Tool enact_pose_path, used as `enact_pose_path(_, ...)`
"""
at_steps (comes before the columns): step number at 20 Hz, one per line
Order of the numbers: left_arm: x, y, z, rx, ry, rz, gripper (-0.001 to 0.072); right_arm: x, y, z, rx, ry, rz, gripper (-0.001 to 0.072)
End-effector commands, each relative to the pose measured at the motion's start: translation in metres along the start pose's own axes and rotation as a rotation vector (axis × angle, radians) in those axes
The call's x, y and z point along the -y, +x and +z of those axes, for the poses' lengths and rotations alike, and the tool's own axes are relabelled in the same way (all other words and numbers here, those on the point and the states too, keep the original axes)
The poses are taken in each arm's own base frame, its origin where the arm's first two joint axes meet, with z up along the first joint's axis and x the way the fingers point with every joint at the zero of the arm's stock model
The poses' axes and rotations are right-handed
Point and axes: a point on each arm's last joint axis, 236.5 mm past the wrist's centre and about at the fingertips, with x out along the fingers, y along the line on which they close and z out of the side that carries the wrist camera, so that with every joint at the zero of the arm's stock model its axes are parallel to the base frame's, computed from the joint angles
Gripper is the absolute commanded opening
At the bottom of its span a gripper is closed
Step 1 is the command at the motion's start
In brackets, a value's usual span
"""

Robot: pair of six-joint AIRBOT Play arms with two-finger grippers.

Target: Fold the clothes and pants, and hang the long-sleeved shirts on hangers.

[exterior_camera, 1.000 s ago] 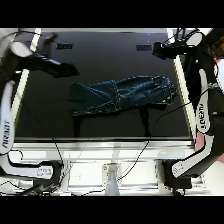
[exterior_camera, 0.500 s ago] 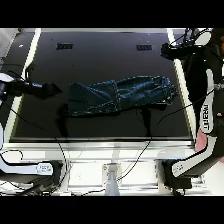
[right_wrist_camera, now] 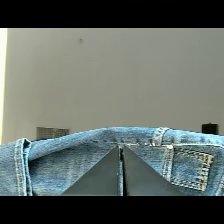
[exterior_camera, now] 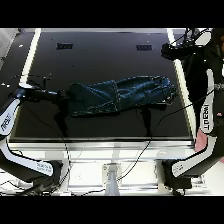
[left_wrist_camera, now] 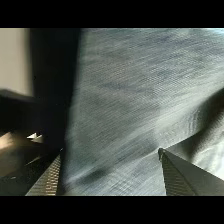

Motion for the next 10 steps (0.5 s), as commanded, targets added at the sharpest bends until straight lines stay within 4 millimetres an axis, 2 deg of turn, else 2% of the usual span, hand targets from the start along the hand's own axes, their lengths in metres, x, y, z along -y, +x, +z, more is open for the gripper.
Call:
enact_pose_path(1,0.004,0.022,0.001,-0.010,0.036,0.008,0.0695,-0.006,0.000,0.000,0.001,0.010,0.025,0.0054)
enact_pose_path(3,0.012,0.033,0.002,-0.013,0.066,0.021,0.0686,-0.011,0.000,0.000,-0.001,0.008,0.033,0.0054)
enact_pose_path(4,0.016,0.038,0.002,-0.015,0.079,0.027,0.0603,-0.014,0.001,-0.001,-0.003,0.002,0.036,0.0054)
enact_pose_path(5,0.019,0.043,0.001,-0.019,0.091,0.029,0.0386,-0.016,0.002,-0.002,-0.004,0.000,0.039,0.0054)
enact_pose_path(6,0.023,0.045,0.001,-0.024,0.098,0.028,0.0127,-0.018,0.002,-0.002,-0.005,-0.005,0.040,0.0053)
enact_pose_path(7,0.026,0.047,0.001,-0.026,0.091,0.026,0.0036,-0.021,0.003,-0.003,-0.007,-0.013,0.043,0.0053)
enact_pose_path(8,0.028,0.046,0.003,-0.024,0.056,0.021,0.0035,-0.024,0.004,-0.004,-0.009,-0.019,0.047,0.0054)
enact_pose_path(10,0.049,0.036,0.007,-0.057,0.007,-0.023,0.0035,-0.030,0.005,-0.006,-0.015,-0.028,0.053,0.0054)
